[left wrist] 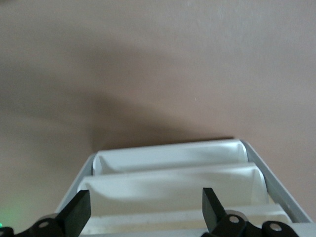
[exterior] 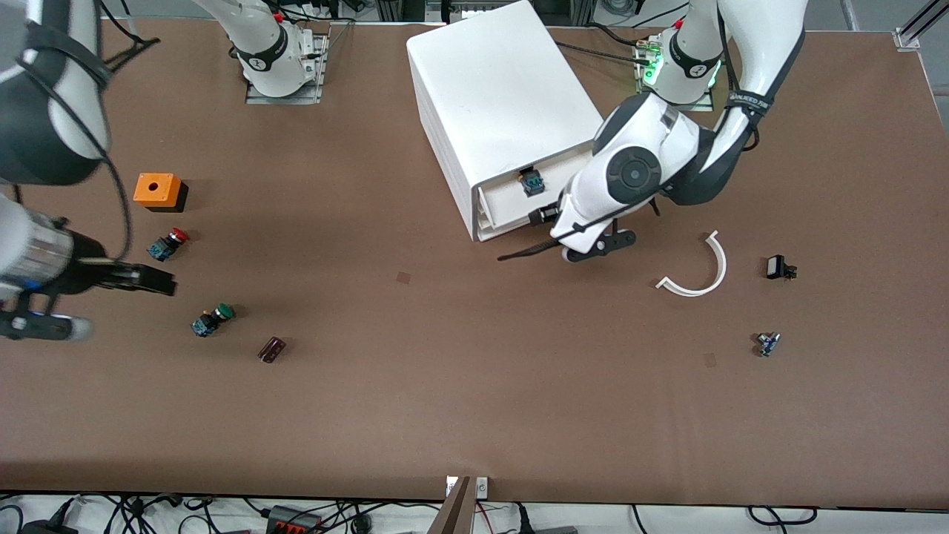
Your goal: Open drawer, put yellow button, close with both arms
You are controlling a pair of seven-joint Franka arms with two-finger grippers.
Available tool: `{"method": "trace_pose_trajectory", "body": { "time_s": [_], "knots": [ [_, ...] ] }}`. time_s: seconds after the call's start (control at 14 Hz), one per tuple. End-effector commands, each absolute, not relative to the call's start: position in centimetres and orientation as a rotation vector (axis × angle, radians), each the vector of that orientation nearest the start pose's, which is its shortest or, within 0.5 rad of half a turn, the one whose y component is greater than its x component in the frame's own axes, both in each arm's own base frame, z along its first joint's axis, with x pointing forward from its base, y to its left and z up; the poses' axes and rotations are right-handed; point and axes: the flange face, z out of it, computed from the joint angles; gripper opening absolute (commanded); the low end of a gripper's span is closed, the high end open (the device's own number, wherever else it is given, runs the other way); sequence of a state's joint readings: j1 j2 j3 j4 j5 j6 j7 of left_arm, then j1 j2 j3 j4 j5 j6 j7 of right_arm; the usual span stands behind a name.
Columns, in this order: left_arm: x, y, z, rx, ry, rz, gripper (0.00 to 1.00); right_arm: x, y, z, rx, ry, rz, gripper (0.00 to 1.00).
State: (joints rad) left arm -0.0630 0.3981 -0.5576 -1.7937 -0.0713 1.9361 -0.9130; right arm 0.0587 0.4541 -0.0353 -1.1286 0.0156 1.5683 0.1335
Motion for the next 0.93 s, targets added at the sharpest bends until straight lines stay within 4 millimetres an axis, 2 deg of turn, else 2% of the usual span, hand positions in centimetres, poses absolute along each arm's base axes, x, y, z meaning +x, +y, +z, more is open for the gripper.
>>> {"method": "trace_pose_trajectory", "body": {
  "time_s": [0.0, 0.21, 0.36, 0.71, 0.86],
  "knots": [
    [48.5, -35.5, 35.0, -3.086, -0.536, 0.566, 1.00, 64.3, -1.5, 57.9, -3.121, 0.133, -0.038, 1.00],
    [47.4, -36.5, 34.8, -3.070, -0.549, 0.580, 1.00, 62.9, -2.6, 60.7, -3.138, 0.065, -0.094, 1.00],
    [47.1, -36.8, 34.9, -3.069, -0.538, 0.585, 1.00, 62.2, -3.1, 61.6, -3.149, -0.008, -0.108, 1.00],
    [46.5, -37.2, 35.0, -3.044, -0.560, 0.606, 1.00, 59.4, -3.7, 61.3, -3.155, 0.009, -0.028, 1.00],
    [46.2, -37.6, 35.3, -3.051, -0.542, 0.607, 1.00, 57.9, -3.6, 60.2, -3.175, 0.016, -0.063, 1.00]
  ]
}}
